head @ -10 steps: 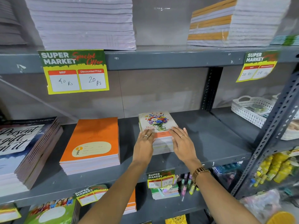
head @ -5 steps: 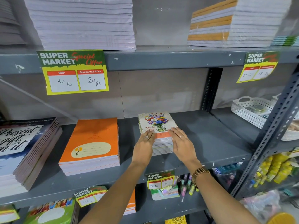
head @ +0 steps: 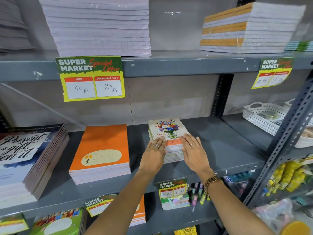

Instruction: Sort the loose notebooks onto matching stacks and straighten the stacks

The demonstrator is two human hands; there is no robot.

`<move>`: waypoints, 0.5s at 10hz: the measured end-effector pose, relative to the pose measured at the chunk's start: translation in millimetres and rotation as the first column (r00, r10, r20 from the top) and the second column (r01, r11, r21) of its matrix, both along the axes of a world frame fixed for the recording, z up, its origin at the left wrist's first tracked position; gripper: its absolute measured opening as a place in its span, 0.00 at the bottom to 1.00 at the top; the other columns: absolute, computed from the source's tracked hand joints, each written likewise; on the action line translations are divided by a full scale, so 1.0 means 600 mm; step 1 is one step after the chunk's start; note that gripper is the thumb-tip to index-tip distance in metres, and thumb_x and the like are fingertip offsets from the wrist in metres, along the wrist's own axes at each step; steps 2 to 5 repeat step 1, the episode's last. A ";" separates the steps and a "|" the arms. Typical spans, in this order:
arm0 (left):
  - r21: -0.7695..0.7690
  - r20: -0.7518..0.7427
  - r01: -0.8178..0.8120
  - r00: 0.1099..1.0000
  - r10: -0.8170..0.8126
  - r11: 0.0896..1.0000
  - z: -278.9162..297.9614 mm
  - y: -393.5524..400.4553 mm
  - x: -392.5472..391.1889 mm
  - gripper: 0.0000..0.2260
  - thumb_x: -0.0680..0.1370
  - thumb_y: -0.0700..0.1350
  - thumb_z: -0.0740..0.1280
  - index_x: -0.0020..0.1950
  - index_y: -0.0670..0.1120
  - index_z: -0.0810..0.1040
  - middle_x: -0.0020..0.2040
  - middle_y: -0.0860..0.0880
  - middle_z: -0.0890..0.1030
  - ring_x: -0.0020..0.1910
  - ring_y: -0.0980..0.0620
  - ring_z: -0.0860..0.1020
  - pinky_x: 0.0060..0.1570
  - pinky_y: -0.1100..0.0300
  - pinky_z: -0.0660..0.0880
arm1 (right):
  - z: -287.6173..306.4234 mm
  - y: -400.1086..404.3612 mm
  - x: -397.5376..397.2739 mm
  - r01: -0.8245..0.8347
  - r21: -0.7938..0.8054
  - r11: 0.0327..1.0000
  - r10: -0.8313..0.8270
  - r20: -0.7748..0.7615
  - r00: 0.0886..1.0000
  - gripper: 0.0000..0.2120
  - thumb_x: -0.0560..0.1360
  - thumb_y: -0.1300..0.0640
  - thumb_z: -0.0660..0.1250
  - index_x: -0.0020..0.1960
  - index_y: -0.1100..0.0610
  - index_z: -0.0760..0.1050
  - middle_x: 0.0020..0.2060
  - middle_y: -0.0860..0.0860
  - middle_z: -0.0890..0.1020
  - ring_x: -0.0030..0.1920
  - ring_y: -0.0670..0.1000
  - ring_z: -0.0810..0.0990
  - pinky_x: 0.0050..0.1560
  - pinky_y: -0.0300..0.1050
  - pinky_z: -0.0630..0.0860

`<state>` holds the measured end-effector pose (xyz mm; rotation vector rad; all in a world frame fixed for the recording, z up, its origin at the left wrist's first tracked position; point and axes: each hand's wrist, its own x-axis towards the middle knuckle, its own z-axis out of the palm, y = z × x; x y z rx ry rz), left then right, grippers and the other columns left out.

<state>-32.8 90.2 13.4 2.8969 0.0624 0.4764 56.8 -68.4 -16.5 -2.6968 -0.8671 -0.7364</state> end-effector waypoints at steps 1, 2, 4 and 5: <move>0.010 -0.026 0.016 1.000 -0.015 1.000 0.006 0.012 -0.024 0.22 0.82 0.49 0.48 0.76 0.47 0.50 0.78 0.48 0.54 0.77 0.50 0.50 0.74 0.56 0.42 | 0.005 0.006 -0.013 0.031 0.028 0.999 -0.029 -0.057 0.998 0.29 0.76 0.49 0.42 0.71 0.57 0.65 0.70 0.56 0.70 0.72 0.56 0.65 0.73 0.52 0.47; 0.010 -0.026 0.016 1.000 -0.015 1.000 0.006 0.012 -0.024 0.22 0.82 0.49 0.48 0.76 0.47 0.50 0.78 0.48 0.54 0.77 0.50 0.50 0.74 0.56 0.42 | 0.005 0.006 -0.013 0.031 0.028 0.999 -0.029 -0.057 0.998 0.29 0.76 0.49 0.42 0.71 0.57 0.65 0.70 0.56 0.70 0.72 0.56 0.65 0.73 0.52 0.47; 0.010 -0.026 0.016 1.000 -0.015 1.000 0.006 0.012 -0.024 0.22 0.82 0.49 0.48 0.76 0.47 0.50 0.78 0.48 0.54 0.77 0.50 0.50 0.74 0.56 0.42 | 0.005 0.006 -0.013 0.031 0.028 0.999 -0.029 -0.057 0.998 0.29 0.76 0.49 0.42 0.71 0.57 0.65 0.70 0.56 0.70 0.72 0.56 0.65 0.73 0.52 0.47; 0.010 -0.026 0.016 1.000 -0.015 1.000 0.006 0.012 -0.024 0.22 0.82 0.49 0.48 0.76 0.47 0.50 0.78 0.48 0.54 0.77 0.50 0.50 0.74 0.56 0.42 | 0.005 0.006 -0.013 0.031 0.028 0.999 -0.029 -0.057 0.998 0.29 0.76 0.49 0.42 0.71 0.57 0.65 0.70 0.56 0.70 0.72 0.56 0.65 0.73 0.52 0.47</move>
